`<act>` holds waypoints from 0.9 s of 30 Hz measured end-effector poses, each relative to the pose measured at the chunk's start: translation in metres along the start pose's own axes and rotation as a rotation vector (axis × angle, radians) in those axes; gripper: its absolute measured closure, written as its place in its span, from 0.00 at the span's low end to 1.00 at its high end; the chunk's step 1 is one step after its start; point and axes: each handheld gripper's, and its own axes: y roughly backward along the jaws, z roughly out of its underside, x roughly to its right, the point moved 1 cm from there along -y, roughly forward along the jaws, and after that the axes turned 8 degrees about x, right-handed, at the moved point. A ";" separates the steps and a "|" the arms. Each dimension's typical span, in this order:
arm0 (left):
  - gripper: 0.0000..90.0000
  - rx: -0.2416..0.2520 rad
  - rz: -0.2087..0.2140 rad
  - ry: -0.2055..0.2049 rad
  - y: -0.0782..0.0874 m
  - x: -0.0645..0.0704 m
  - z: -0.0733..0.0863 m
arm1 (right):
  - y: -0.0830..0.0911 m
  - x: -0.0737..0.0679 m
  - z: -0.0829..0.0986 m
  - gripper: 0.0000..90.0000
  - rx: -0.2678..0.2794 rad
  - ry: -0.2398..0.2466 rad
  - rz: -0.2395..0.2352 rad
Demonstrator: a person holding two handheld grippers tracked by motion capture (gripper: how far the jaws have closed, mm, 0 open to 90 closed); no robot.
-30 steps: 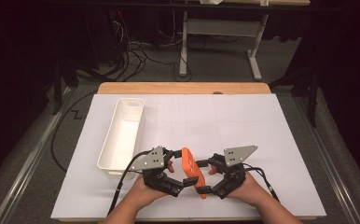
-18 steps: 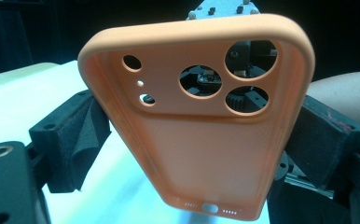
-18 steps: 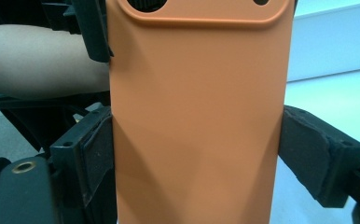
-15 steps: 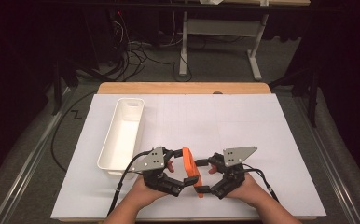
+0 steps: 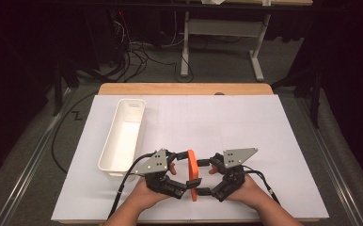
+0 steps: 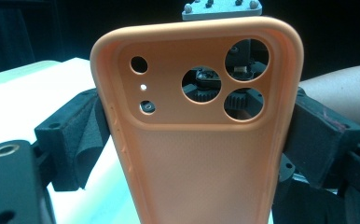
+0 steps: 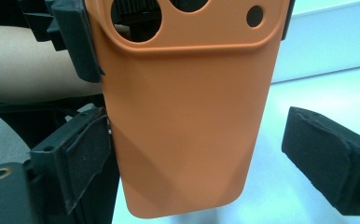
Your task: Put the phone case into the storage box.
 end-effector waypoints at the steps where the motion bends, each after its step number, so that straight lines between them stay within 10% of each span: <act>1: 0.17 0.000 -0.001 0.001 0.000 0.000 0.000 | 0.000 0.000 0.000 0.08 0.002 0.000 0.000; 27: 0.17 -0.012 -0.108 -0.010 0.004 -0.004 0.000 | 0.008 0.004 0.002 0.00 -0.017 -0.007 0.098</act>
